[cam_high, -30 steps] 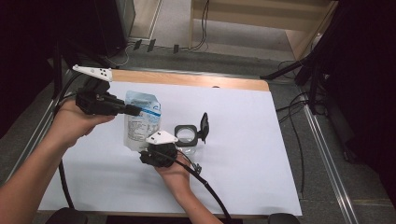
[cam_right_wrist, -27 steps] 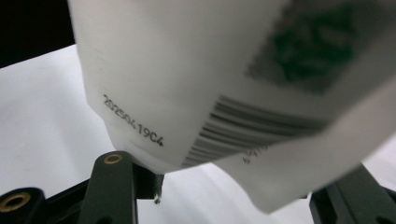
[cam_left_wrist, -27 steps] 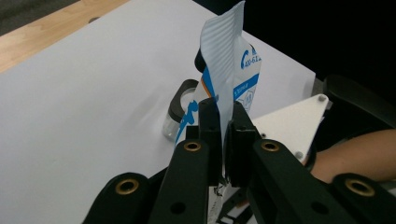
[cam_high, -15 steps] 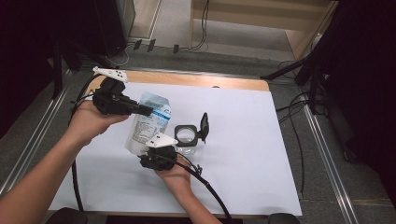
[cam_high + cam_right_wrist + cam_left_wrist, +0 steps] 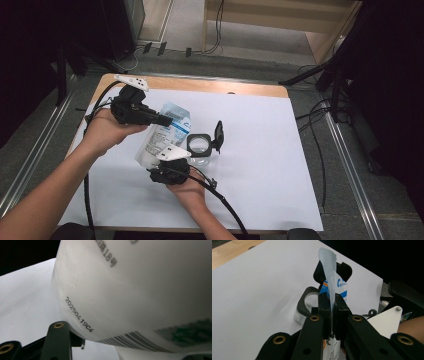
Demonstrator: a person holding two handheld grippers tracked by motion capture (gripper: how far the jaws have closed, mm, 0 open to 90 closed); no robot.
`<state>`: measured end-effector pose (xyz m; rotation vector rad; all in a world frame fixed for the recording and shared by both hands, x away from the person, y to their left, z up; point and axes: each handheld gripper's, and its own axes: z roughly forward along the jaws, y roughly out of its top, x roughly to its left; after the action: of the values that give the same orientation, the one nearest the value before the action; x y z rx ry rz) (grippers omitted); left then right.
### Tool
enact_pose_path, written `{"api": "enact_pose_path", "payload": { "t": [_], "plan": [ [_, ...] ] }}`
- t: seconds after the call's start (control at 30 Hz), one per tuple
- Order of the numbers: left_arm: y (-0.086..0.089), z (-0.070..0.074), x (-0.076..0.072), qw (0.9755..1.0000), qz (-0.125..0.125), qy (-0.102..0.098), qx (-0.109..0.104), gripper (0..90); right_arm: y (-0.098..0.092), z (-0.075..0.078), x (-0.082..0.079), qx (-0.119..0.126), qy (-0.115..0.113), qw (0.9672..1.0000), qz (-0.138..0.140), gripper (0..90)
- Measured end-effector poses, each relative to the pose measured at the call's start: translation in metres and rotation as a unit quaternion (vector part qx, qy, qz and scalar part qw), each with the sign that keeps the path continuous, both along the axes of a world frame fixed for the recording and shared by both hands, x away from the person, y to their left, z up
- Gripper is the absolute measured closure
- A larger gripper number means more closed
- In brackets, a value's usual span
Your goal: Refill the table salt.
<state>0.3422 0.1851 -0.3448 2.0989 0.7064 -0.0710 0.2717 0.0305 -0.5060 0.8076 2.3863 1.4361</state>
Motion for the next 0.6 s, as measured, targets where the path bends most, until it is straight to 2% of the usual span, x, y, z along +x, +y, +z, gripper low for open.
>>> {"api": "enact_pose_path", "payload": {
  "t": [0.13, 0.23, 0.3, 0.43, 0.6],
  "plan": [
    [-0.001, -0.004, 0.0, 1.0, 0.0, 0.001, -0.004, 85.7, -0.001, 0.0, 0.0, 0.009, 0.008, 0.9999, 0.002, 45.1],
    [-0.003, -0.008, -0.001, 1.0, -0.001, -0.002, 0.003, 84.6, -0.004, -0.001, 0.001, 0.021, 0.014, 0.9997, 0.0, 45.2],
    [-0.003, -0.01, -0.002, 1.0, 0.0, -0.002, 0.0, 85.1, -0.006, -0.001, 0.002, 0.024, 0.017, 0.9996, -0.001, 45.3],
    [-0.007, -0.011, -0.002, 0.9999, 0.0, -0.001, 0.011, 88.1, -0.006, -0.002, 0.002, 0.023, 0.02, 0.9995, 0.002, 44.9],
    [-0.013, -0.014, -0.001, 0.9998, 0.003, 0.0, 0.022, 88.8, -0.003, -0.003, -0.001, 0.02, 0.003, 0.9998, -0.003, 39.4]
  ]
}}
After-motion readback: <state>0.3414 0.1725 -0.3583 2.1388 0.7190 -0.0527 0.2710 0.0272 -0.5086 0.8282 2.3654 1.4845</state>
